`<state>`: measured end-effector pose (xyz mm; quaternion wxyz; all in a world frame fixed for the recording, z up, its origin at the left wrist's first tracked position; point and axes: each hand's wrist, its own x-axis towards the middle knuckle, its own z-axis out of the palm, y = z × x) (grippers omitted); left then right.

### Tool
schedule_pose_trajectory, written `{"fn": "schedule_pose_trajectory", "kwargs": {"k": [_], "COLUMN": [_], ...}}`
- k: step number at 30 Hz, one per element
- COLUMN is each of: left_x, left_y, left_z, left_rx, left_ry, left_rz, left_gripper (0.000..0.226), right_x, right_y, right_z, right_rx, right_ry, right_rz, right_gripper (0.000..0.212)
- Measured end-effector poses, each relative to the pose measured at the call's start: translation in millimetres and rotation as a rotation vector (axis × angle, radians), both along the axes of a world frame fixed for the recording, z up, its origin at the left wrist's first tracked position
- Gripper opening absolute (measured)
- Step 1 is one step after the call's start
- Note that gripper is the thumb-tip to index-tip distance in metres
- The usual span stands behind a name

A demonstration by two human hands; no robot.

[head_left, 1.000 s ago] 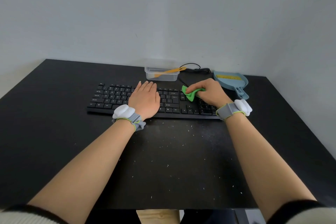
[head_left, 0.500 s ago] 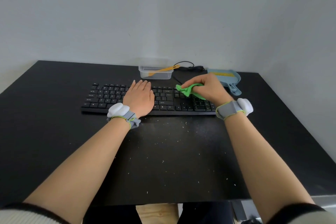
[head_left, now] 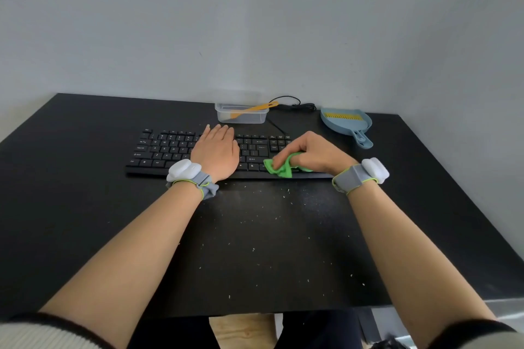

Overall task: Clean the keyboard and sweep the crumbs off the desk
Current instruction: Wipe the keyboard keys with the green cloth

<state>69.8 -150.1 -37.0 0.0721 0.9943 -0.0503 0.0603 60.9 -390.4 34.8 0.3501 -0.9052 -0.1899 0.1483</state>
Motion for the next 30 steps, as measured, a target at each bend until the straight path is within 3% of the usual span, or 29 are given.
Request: {"fn": "schedule_pose_trajectory", "kwargs": {"k": [10, 19, 25, 30], "left_x": [-0.4, 0.3, -2.3, -7.2], "left_y": [4.0, -7.6, -56.0, -76.0], "left_z": [0.6, 20.7, 21.2, 13.1], "left_rx": [0.002, -0.018, 0.019, 0.145], "left_ry": [0.004, 0.041, 0.043, 0.032], "left_rz": [-0.013, -0.039, -0.193, -0.152], "left_gripper": [0.053, 0.054, 0.06, 0.061], "right_x": [-2.8, 15.3, 26.4, 33.8], "right_y": [-12.5, -38.7, -32.4, -23.1], "right_z": [6.5, 0.8, -11.5, -17.3], "right_rx": [-0.008, 0.275, 0.203, 0.113], "right_ry": [-0.015, -0.267, -0.333, -0.322], "right_rz": [-0.049, -0.357, -0.379, -0.334], "right_gripper": [0.039, 0.039, 0.043, 0.037]}}
